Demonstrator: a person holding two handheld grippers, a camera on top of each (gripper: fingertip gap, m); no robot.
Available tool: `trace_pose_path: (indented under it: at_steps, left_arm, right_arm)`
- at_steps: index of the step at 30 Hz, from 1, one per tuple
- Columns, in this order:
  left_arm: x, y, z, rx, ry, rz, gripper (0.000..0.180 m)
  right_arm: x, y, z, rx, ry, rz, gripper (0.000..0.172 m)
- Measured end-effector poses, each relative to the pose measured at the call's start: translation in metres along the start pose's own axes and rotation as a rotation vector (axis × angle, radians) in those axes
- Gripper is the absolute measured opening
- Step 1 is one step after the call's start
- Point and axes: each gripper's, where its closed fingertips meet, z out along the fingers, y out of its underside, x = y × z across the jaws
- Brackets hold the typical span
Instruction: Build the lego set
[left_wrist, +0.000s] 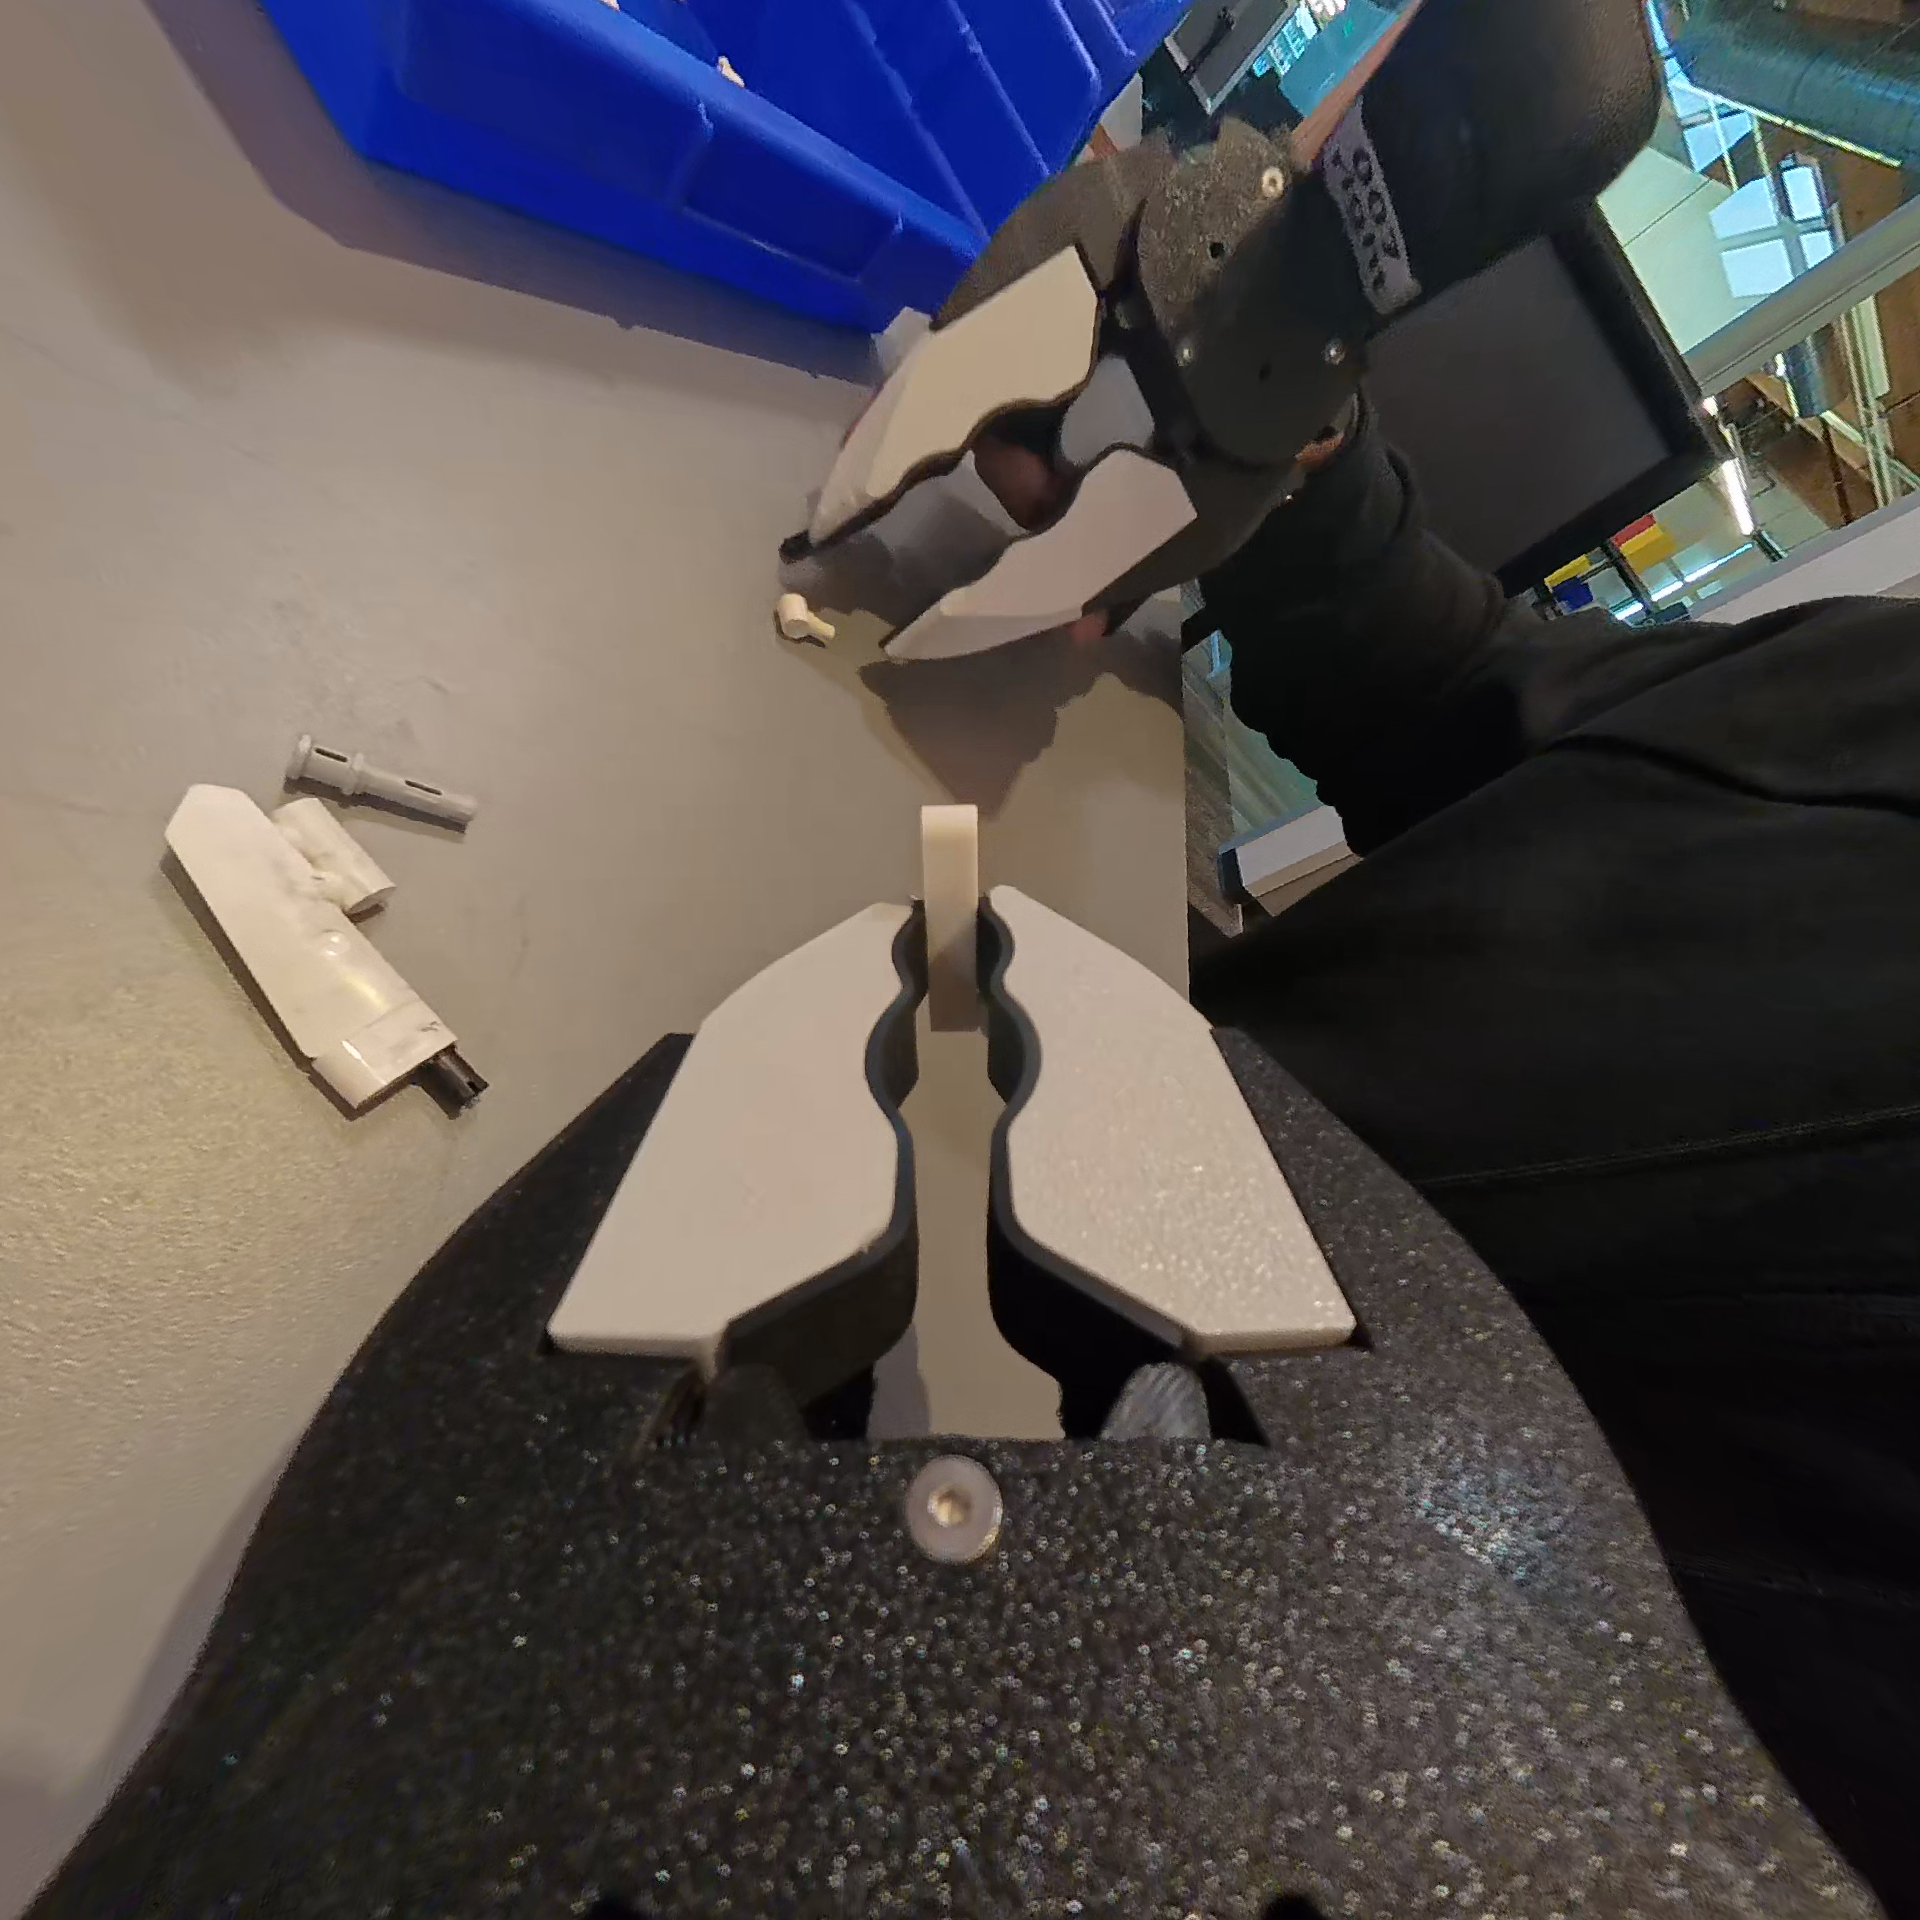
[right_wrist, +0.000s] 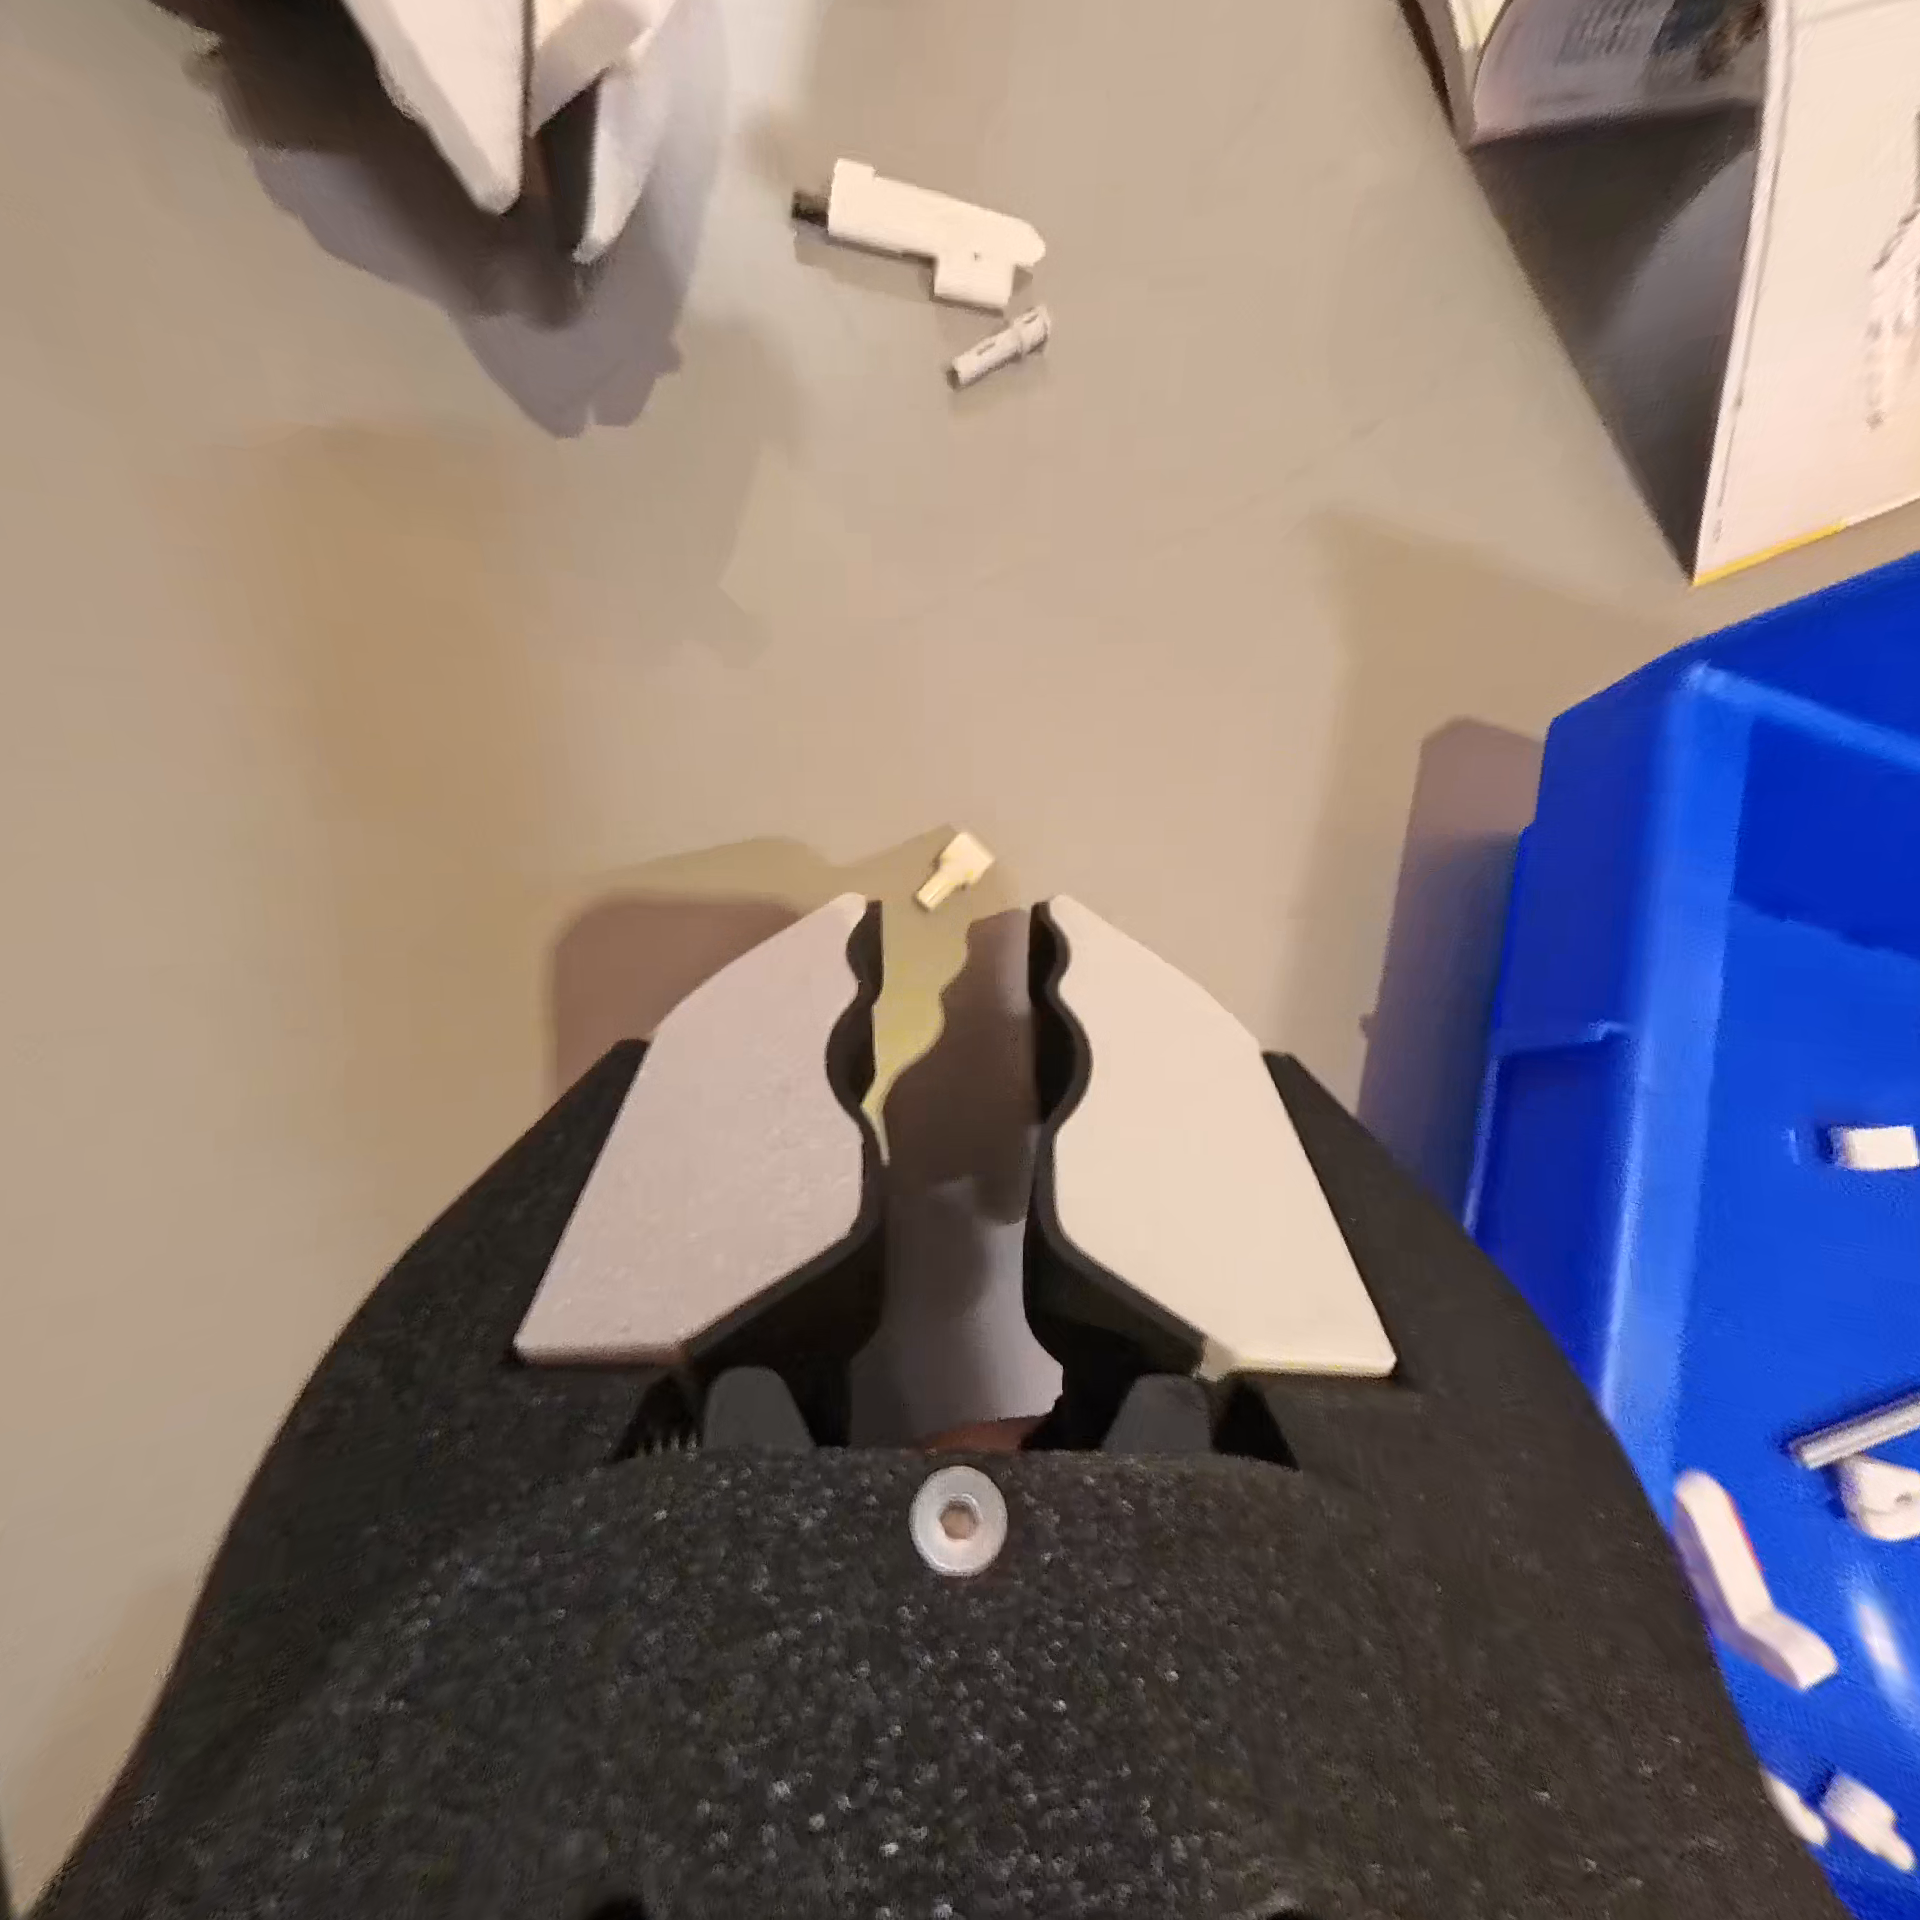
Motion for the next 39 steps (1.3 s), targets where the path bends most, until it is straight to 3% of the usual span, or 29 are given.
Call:
trace_pose_path:
  at_steps: [11,20,27,30,35,39]
  left_arm:
    - [0.002,0.001,0.003,-0.004,0.005,0.006,0.008]
    - [0.005,0.005,0.003,-0.032,0.017,0.024,0.008]
    - [0.003,0.006,0.003,-0.043,0.011,0.039,0.008]
    - [0.002,0.006,0.002,-0.045,0.012,0.033,0.008]
    - [-0.002,0.008,0.004,-0.058,-0.025,0.037,0.008]
    - [-0.011,0.009,0.005,-0.061,-0.083,0.003,0.008]
  right_arm:
    - [-0.039,-0.016,0.017,-0.021,-0.059,-0.046,0.028]
    - [0.011,-0.005,0.004,0.047,-0.001,-0.159,0.029]
    - [0.003,-0.009,0.016,0.069,-0.091,-0.246,0.026]
    - [0.000,-0.008,0.017,0.056,-0.115,-0.232,0.014]
    - [0.001,-0.014,0.022,0.033,-0.018,-0.200,0.010]
    - [-0.008,-0.042,0.026,0.088,0.081,-0.185,0.010]
